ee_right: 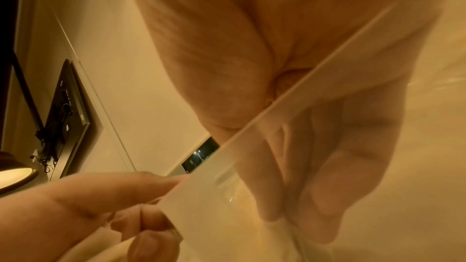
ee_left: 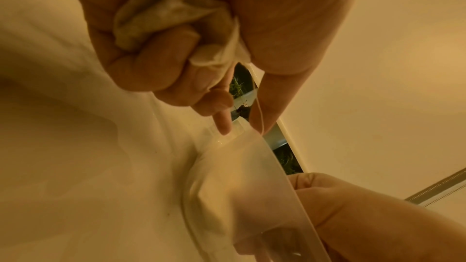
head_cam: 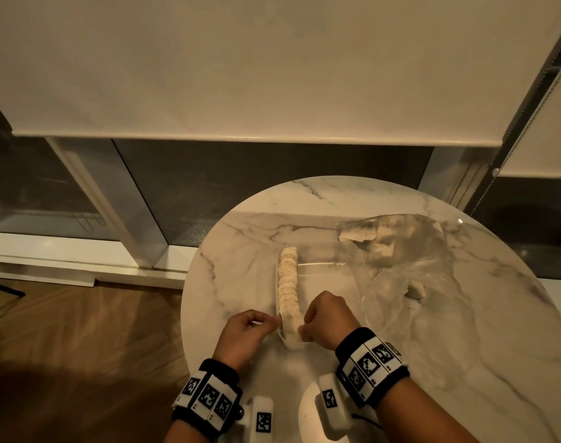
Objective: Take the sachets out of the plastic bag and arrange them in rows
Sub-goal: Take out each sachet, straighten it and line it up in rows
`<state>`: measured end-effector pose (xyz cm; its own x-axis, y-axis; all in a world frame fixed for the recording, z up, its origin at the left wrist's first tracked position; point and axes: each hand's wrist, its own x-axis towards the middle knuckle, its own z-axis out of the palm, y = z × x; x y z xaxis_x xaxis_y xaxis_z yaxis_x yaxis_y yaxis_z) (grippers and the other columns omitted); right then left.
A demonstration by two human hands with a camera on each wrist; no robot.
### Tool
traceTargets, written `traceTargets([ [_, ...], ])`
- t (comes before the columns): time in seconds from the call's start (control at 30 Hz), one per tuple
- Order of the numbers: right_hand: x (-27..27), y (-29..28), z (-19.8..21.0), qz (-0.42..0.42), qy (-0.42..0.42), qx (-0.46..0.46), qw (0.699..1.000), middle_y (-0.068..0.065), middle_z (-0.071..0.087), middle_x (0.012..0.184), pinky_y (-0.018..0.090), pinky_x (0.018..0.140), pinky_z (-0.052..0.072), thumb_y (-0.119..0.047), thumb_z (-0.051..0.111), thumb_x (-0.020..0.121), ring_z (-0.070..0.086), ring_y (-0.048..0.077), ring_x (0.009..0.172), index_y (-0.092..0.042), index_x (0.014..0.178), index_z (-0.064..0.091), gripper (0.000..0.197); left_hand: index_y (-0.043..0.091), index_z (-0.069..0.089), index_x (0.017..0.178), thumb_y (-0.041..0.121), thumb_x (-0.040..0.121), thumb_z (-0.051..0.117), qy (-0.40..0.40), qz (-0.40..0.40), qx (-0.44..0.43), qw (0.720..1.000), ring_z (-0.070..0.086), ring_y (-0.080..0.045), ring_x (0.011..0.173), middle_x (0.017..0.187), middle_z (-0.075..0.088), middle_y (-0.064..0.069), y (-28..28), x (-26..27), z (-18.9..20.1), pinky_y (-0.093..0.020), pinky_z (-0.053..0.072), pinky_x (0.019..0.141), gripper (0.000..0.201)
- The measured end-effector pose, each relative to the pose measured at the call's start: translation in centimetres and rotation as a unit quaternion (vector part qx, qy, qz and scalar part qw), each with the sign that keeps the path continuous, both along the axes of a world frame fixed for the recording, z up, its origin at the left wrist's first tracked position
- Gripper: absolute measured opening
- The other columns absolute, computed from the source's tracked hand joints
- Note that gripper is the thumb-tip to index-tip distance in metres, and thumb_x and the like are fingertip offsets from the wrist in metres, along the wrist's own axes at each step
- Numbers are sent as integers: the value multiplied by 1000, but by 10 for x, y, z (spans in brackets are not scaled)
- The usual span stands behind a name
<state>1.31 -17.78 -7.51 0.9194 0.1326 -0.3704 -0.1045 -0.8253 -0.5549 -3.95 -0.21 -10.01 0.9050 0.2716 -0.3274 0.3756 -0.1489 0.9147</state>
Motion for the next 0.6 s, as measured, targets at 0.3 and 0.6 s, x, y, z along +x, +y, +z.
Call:
traceTargets([
  [0.3, -3, 7, -1, 22, -28, 5, 999, 2, 69, 96, 19, 65, 48, -19, 84, 71, 66, 16, 87, -16, 93, 70, 27, 14, 76, 80, 35, 79, 80, 10, 5, -6, 1000, 50, -9, 55, 62, 60, 6, -2, -3, 5, -25, 39, 55, 21],
  [0.6, -12, -2, 15, -4, -121, 153, 981, -7, 68, 80, 12, 60, 44, -34, 72, 87, 62, 5, 72, -25, 95, 70, 13, 9, 72, 95, 42, 97, 53, 30, 84, -191, 978, 36, -12, 45, 64, 47, 0, 0, -2, 39, -21, 25, 40, 38],
])
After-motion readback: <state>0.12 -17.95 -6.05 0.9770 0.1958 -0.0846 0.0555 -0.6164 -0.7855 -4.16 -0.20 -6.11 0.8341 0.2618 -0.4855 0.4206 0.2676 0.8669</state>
